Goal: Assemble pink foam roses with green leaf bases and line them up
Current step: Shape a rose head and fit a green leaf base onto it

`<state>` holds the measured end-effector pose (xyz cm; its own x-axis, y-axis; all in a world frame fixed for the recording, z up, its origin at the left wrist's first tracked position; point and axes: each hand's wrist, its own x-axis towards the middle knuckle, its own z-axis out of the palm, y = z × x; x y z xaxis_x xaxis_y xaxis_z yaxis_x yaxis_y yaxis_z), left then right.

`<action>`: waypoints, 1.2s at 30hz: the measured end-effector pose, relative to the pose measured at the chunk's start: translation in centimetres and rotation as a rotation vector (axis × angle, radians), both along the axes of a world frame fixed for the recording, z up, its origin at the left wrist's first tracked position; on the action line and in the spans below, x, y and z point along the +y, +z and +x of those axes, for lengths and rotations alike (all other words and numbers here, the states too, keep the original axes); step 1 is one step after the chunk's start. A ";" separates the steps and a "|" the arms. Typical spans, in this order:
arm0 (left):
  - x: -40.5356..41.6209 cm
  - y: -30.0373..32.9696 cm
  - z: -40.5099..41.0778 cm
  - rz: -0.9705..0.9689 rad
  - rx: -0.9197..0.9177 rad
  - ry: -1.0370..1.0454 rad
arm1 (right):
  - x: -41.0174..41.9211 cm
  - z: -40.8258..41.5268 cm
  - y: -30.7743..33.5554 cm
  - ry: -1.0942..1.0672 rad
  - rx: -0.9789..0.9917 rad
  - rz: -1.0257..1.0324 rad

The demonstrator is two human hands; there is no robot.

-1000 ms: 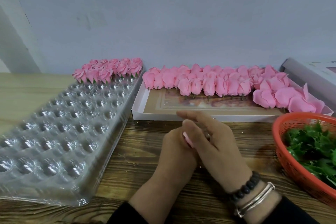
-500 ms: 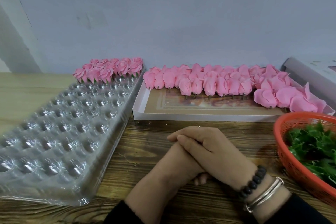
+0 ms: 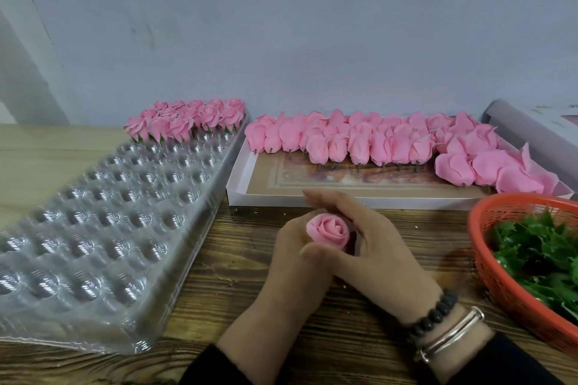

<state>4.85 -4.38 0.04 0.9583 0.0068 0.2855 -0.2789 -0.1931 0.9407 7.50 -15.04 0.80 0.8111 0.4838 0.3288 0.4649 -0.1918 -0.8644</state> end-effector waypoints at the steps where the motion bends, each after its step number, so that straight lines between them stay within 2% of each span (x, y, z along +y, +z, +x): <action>1: -0.3 0.0 0.0 -0.012 0.037 -0.008 | 0.3 -0.3 0.0 -0.034 -0.020 0.026; 4: -0.9 -0.1 -0.2 0.078 -0.009 0.042 | 1.2 -0.6 -0.3 -0.140 -0.085 0.083; 7: -1.1 -0.1 -0.2 0.007 0.014 0.028 | 1.2 -0.4 -0.4 -0.166 -0.103 0.029; 11: -0.6 0.0 0.1 0.092 0.188 -0.074 | 0.2 0.3 0.3 -0.009 -0.001 -0.138; 16: 0.3 0.3 -0.7 0.024 0.400 -0.256 | -0.2 -0.1 0.7 0.197 0.223 -0.181; 21: -0.1 1.2 -0.7 0.127 0.240 -0.142 | -0.3 0.2 0.5 0.055 0.057 -0.142; 24: 0.1 0.5 0.0 0.319 0.068 0.015 | 0.1 -0.2 0.3 -0.019 -0.014 -0.040; 26: -0.2 0.1 0.1 0.363 0.004 0.089 | 0.7 -0.5 0.0 -0.069 -0.022 0.051; 29: -1.2 0.3 -0.5 0.122 0.023 0.043 | 1.5 -0.9 -0.3 -0.161 -0.093 0.064; 31: -1.4 0.5 -0.7 0.054 0.027 0.078 | 1.6 -0.7 -0.5 -0.180 -0.114 0.044; 36: -1.5 0.3 0.0 0.282 0.121 -0.022 | 0.4 0.3 0.2 -0.012 -0.049 -0.136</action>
<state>4.81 -5.84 0.36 0.9845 -0.0774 0.1571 -0.1751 -0.4463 0.8776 7.76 -14.69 0.97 0.8015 0.5174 0.2999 0.5028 -0.3117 -0.8062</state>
